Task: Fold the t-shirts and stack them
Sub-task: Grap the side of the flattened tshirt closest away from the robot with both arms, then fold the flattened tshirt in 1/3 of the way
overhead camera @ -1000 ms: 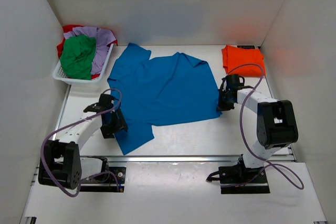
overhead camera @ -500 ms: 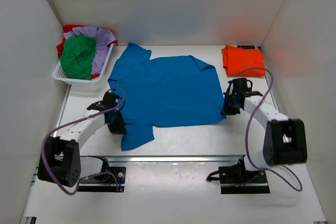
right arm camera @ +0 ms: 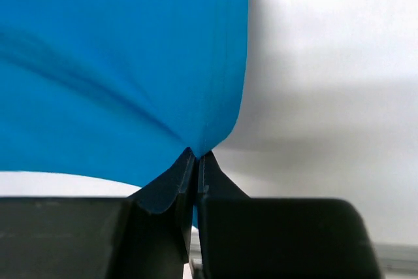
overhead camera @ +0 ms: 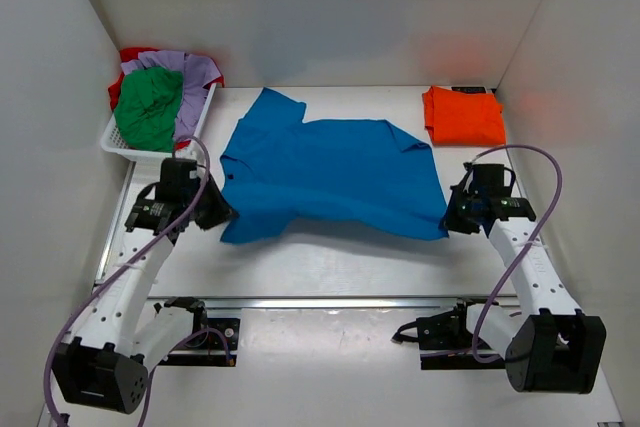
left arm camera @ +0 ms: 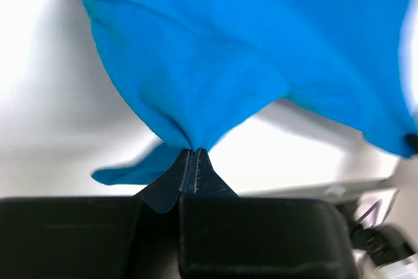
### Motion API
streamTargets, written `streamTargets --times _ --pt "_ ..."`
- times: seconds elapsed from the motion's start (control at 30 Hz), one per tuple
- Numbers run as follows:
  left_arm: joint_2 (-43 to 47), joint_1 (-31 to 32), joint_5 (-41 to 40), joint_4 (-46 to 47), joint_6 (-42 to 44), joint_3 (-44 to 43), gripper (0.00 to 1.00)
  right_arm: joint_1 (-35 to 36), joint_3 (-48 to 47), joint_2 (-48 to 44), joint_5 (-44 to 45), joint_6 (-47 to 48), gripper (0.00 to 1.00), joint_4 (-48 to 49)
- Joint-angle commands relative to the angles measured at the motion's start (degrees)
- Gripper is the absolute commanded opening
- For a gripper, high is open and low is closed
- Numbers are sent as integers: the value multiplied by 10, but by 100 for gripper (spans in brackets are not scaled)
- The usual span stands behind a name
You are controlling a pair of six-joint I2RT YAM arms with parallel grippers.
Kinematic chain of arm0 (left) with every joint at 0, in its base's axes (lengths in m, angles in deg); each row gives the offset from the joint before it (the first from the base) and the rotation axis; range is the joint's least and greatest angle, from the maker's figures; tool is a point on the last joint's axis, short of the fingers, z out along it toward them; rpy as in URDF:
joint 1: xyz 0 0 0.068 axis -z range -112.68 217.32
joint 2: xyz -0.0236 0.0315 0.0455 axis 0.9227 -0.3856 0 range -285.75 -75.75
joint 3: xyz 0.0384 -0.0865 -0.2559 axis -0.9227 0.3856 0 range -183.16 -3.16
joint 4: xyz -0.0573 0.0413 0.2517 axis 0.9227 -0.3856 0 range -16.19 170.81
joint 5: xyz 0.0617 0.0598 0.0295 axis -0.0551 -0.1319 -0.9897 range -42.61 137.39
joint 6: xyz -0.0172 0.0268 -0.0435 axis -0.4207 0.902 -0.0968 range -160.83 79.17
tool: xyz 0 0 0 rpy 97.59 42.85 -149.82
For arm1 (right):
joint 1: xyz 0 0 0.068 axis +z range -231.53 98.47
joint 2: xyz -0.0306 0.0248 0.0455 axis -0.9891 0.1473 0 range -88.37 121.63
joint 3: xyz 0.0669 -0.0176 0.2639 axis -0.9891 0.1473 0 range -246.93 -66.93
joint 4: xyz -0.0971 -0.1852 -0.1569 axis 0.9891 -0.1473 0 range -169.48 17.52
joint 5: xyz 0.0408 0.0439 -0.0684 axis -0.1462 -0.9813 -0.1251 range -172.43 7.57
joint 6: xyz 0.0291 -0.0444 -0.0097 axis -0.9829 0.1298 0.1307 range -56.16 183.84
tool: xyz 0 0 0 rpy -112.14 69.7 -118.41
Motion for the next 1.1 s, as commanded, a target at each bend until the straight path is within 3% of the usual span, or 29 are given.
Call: streamTargets --times 0.0,0.23,0.4,0.63,1.07 --pt "15 1 32 -36 14 52 0 23 -6 -7 13 -3 0 -53" --pt "38 -12 43 -55 37 69 0 24 -25 -17 -1 -12 0 -90" --pt "12 -21 54 -30 37 75 0 21 -27 29 -15 1 0 -93" --pt "-98 -36 64 20 50 26 0 -10 -48 100 -30 22 0 -71" --pt "-324 -55 81 65 61 -135 0 -33 -242 324 -31 58 0 -67"
